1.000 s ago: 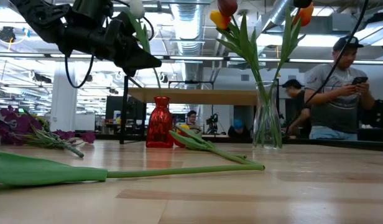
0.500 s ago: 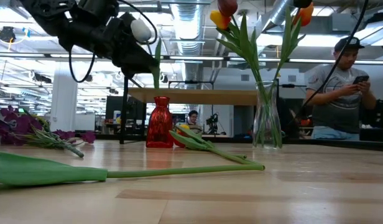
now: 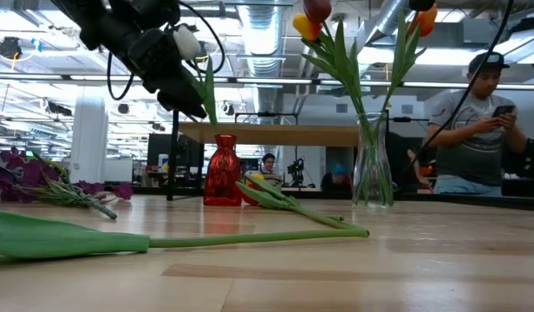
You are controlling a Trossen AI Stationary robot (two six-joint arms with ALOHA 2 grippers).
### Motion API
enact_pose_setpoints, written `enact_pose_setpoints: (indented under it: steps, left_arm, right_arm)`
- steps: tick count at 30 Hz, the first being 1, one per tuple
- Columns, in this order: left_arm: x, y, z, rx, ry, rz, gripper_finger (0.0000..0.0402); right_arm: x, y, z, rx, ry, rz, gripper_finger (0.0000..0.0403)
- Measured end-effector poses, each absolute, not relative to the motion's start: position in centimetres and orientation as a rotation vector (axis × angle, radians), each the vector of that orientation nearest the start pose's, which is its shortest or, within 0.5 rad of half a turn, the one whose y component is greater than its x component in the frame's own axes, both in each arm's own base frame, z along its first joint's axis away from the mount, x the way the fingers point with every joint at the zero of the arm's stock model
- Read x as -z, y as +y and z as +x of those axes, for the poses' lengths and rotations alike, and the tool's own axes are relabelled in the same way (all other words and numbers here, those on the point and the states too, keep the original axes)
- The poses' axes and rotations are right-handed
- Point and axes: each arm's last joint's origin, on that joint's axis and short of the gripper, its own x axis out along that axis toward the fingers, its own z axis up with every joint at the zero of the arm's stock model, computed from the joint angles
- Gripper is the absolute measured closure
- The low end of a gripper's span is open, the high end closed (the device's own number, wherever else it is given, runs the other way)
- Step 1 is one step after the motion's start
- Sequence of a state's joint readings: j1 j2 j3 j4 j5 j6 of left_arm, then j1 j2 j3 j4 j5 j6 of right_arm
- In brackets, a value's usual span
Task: Pick and place flowers into a vace then onto a shelf
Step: Put the top white flower into the red vase, then put the white flower into the red vase
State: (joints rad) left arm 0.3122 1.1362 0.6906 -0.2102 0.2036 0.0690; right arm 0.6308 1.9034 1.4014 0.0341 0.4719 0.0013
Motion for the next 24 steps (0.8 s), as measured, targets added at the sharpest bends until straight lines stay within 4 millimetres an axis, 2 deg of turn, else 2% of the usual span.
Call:
enact_pose_setpoints:
  steps: [11,24]
  left_arm:
    - [-25.4,5.7,22.2,-0.116,0.772,0.004,0.0120]
    - [-27.2,5.3,20.9,-0.094,0.964,-0.004,0.0120]
  right_arm:
    - [-24.5,24.5,35.8,-0.156,0.400,-0.244,0.0154]
    - [-24.5,24.5,35.7,-0.160,0.410,-0.250,0.0154]
